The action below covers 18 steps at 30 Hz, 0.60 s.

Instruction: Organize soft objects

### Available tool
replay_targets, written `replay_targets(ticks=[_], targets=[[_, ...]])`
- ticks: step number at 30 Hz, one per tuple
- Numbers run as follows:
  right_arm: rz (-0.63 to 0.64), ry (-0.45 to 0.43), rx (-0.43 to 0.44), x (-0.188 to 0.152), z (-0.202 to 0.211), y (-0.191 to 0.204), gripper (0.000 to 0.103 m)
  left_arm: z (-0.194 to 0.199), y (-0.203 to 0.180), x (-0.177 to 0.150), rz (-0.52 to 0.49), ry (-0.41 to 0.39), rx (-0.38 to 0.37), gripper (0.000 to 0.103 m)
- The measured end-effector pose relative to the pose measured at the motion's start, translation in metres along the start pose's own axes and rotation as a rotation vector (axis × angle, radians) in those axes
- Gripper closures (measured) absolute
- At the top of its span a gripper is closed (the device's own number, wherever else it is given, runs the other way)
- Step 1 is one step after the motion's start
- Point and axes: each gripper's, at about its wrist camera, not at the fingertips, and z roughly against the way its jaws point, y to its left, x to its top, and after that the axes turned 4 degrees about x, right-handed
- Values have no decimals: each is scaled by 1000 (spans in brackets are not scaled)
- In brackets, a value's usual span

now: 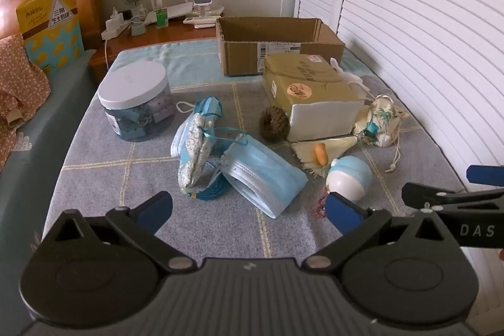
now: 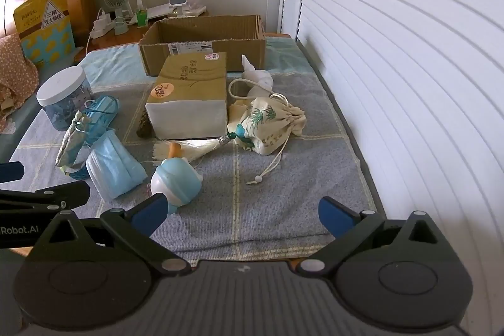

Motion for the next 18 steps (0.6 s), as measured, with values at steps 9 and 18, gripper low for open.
replay_targets(ticks=[9,18], targets=[[-3,-6,-3,0,-2,2,0,-1,0,2,0,-1,-1,1],[-3,-8,-4,0,-2,2,0,-1,0,2,2,-4,-1,1]])
